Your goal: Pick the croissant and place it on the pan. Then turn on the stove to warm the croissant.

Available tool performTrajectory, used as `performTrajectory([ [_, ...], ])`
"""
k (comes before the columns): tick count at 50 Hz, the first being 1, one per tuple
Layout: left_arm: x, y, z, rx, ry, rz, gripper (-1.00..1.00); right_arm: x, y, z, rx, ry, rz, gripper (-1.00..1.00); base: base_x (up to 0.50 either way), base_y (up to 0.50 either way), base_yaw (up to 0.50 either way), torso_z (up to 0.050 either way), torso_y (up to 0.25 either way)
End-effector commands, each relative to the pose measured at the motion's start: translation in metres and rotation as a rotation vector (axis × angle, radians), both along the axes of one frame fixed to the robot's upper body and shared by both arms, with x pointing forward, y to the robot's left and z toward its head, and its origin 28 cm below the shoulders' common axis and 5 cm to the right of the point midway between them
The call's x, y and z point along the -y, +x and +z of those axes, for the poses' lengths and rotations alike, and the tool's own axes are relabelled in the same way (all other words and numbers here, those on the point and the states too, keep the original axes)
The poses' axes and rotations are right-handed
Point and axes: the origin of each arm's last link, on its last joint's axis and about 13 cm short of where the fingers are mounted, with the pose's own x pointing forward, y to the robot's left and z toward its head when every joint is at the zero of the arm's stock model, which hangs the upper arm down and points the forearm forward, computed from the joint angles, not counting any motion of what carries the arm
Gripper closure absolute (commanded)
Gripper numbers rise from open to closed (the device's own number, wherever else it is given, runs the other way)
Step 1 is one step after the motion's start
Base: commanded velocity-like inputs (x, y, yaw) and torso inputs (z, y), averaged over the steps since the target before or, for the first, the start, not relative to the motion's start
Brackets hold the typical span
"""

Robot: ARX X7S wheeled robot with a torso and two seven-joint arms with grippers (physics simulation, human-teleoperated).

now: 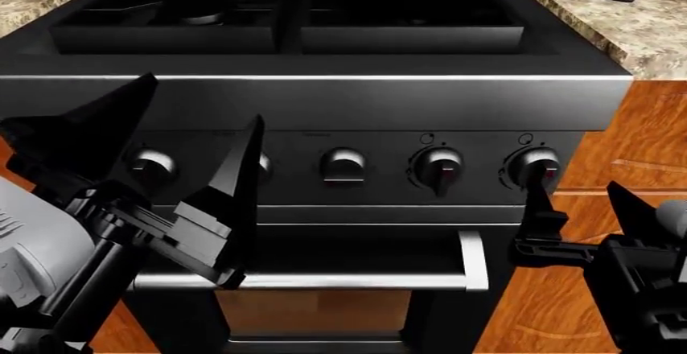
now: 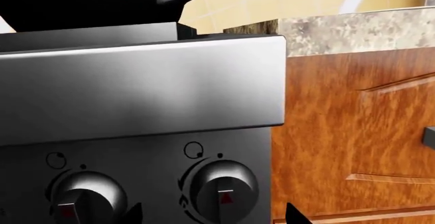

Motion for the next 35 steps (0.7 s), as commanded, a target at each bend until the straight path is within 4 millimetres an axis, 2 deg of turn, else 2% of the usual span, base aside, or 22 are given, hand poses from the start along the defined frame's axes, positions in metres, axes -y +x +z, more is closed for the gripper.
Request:
performTrajectory([
  [1, 0.000, 0.001, -0.001, -0.001, -0.003, -0.008, -1.00, 0.001, 0.003, 0.001, 0.000, 0.000, 0.002, -1.00, 0.00, 0.00, 0.00, 0.000, 0.000],
  [12, -0.001, 0.003, -0.003, -0.004, -0.012, 0.004, -1.00, 0.004, 0.013, 0.001, -0.006, -0.014, 0.003, -1.00, 0.00, 0.00, 0.00, 0.000, 0.000],
  [18, -0.001, 0.006, -0.008, -0.024, -0.006, 0.013, -1.00, 0.005, 0.018, -0.006, -0.019, -0.012, 0.000, -1.00, 0.00, 0.00, 0.00, 0.000, 0.000],
  [35, -0.001, 0.005, -0.007, -0.019, -0.006, 0.012, -1.00, 0.006, 0.023, -0.015, -0.053, 0.000, 0.003, -1.00, 0.00, 0.00, 0.00, 0.000, 0.000],
])
